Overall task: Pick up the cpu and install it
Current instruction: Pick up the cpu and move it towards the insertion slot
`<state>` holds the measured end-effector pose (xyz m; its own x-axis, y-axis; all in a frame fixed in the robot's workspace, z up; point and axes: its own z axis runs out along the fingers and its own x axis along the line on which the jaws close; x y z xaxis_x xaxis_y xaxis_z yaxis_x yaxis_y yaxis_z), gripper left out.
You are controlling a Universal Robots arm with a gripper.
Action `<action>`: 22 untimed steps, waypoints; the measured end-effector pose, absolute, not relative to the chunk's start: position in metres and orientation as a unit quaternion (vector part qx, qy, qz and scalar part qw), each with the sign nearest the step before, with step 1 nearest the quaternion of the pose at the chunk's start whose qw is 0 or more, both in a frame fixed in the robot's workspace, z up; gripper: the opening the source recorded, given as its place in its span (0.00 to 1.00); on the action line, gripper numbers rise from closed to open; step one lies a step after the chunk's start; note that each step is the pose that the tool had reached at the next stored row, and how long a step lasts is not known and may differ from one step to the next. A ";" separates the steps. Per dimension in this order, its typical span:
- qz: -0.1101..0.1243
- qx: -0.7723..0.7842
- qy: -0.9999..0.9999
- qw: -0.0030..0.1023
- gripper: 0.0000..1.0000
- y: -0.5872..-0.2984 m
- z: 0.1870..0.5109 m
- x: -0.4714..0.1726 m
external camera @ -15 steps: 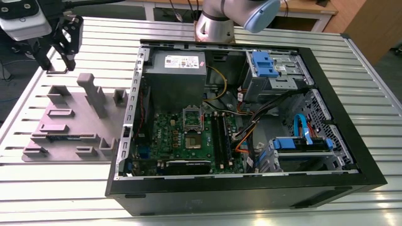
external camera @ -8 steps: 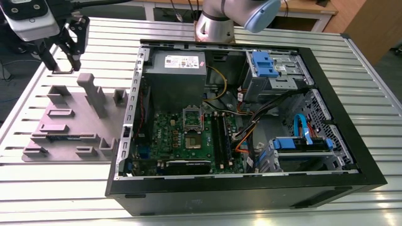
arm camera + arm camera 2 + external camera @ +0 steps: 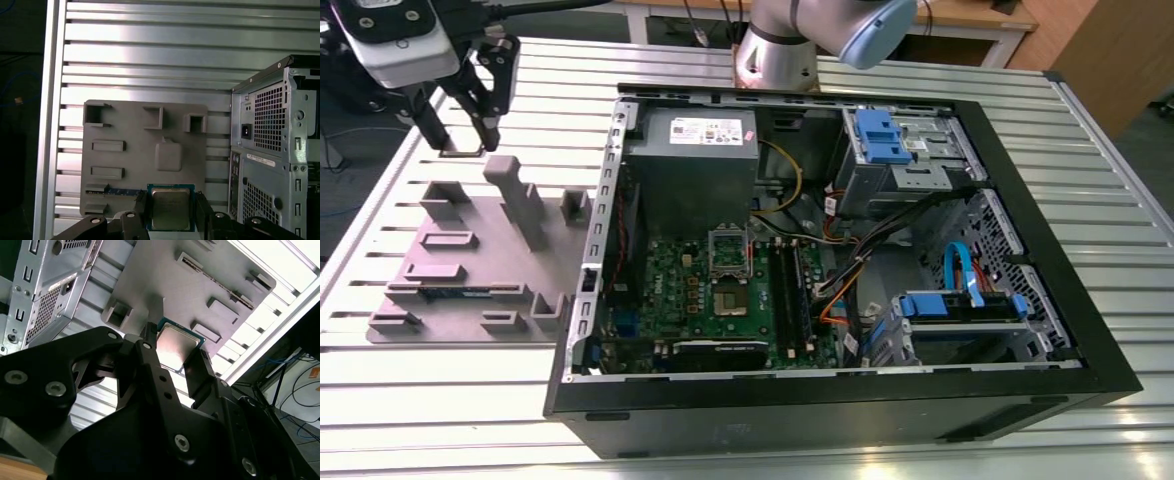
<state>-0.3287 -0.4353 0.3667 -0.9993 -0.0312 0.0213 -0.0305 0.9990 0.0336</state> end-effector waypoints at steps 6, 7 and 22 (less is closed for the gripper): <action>-0.017 0.015 -1.000 0.011 0.47 -0.435 0.367 -0.323; -0.017 0.015 -1.000 0.011 0.47 -0.435 0.367 -0.322; -0.017 0.015 -1.000 0.011 0.47 -0.435 0.367 -0.309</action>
